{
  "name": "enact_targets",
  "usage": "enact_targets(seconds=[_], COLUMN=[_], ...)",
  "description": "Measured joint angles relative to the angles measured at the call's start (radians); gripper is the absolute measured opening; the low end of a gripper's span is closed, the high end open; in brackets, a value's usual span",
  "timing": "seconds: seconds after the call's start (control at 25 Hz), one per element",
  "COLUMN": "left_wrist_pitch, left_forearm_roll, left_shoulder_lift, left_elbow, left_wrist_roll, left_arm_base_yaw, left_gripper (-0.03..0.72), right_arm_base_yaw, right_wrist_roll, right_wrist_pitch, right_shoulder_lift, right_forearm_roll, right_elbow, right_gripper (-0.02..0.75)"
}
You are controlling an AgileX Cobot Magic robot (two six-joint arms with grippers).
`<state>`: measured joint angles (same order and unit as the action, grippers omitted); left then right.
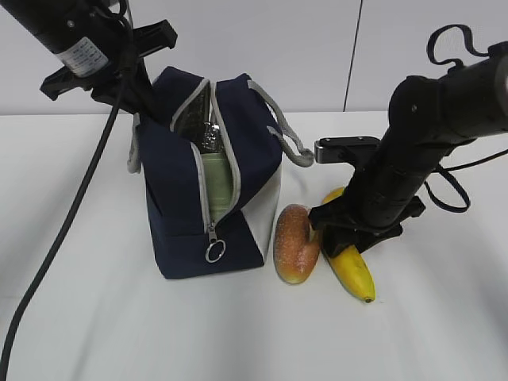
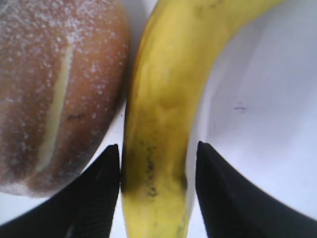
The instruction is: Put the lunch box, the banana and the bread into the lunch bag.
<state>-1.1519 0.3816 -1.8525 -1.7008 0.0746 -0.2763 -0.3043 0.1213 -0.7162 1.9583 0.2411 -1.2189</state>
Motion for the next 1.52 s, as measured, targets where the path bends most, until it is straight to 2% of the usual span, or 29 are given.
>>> enact_targets(seconds=[0.44,0.64,0.8,0.96,1.16,1.28,1.4,1.52], left_wrist_pitch=[0.0,0.0,0.0,0.0,0.0,0.0,0.0,0.0], left_forearm_roll=[0.0,0.0,0.0,0.0,0.0,0.0,0.0,0.0], left_shoulder_lift=[0.0,0.0,0.0,0.0,0.0,0.0,0.0,0.0], left_elbow=[0.0,0.0,0.0,0.0,0.0,0.0,0.0,0.0], left_wrist_roll=[0.0,0.0,0.0,0.0,0.0,0.0,0.0,0.0], left_arm_base_yaw=[0.0,0.0,0.0,0.0,0.0,0.0,0.0,0.0], left_gripper=[0.0,0.0,0.0,0.0,0.0,0.0,0.0,0.0], right_arm_base_yaw=[0.0,0.0,0.0,0.0,0.0,0.0,0.0,0.0], right_wrist_roll=[0.017,0.017,0.017,-0.024,-0.158,-0.179,-0.17,-0.077], right_wrist_pitch=[0.0,-0.012,-0.059,-0.083,-0.104,-0.113,-0.12,-0.147], right_shoulder_lift=[0.031,0.049,0.05,-0.003,-0.129,-0.198,-0.255,-0.29], right_forearm_roll=[0.018,0.022,0.006,-0.083,-0.301,-0.34,-0.325,-0.213], right_elbow=[0.0,-0.004,-0.029,-0.039,-0.041,-0.041,-0.057,-0.093], right_gripper=[0.389,0.333,0.328,0.327,0.327,0.327,0.327,0.327])
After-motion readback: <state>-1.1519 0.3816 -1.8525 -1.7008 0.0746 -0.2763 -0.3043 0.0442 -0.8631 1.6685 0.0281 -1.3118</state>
